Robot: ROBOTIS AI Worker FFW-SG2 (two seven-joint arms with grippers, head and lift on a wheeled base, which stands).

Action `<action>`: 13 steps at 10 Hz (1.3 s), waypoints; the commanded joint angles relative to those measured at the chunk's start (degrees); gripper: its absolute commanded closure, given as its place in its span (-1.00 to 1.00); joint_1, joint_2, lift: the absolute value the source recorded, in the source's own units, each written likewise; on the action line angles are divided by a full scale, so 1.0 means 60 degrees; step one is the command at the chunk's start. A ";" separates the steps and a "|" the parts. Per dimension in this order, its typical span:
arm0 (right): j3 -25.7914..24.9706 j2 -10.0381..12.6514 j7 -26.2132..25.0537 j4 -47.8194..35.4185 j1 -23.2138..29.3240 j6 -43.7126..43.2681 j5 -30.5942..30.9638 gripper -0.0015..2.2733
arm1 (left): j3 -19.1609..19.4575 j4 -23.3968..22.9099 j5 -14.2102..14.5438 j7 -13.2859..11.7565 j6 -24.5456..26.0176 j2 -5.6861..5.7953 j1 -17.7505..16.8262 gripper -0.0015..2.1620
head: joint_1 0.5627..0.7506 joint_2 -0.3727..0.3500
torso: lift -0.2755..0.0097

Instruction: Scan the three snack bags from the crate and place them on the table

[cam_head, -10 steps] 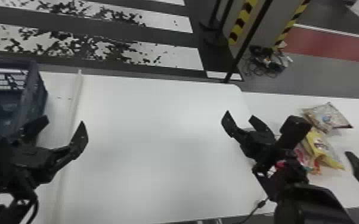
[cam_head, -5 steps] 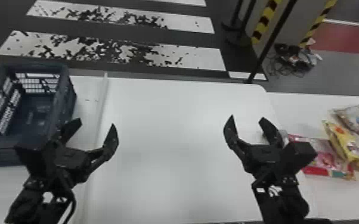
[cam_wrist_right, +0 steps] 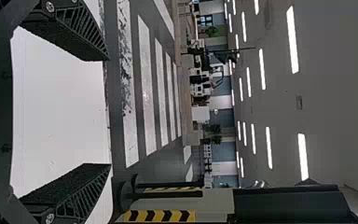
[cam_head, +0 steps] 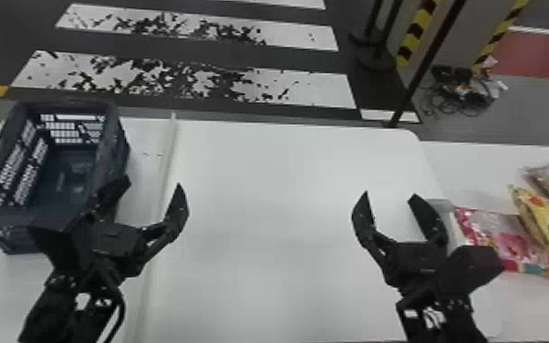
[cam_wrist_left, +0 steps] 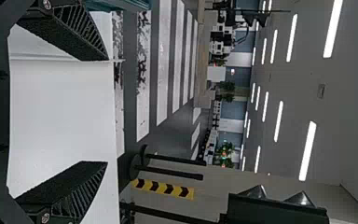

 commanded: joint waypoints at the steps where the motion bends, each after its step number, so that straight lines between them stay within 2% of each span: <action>1: 0.0036 0.0000 0.0000 -0.0032 0.0132 -0.0076 -0.0022 -0.93 | -0.0031 -0.0031 -0.0049 0.0013 -0.0133 -0.0015 0.0109 -0.92 | 0.41 -0.32 | 0.50; 6: 0.0138 -0.0015 0.0000 -0.0091 0.0234 -0.0105 -0.0007 -0.92 | -0.0031 -0.0045 -0.0079 0.0028 -0.0104 -0.0015 0.0241 -0.92 | 0.41 -0.31 | 0.50; 13: 0.0255 -0.0103 0.0000 -0.0105 -0.0117 0.0569 -0.0007 -0.92 | -0.0046 -0.0075 -0.0079 0.0086 0.0277 0.0029 0.0123 -0.92 | 0.41 -0.28 | 0.50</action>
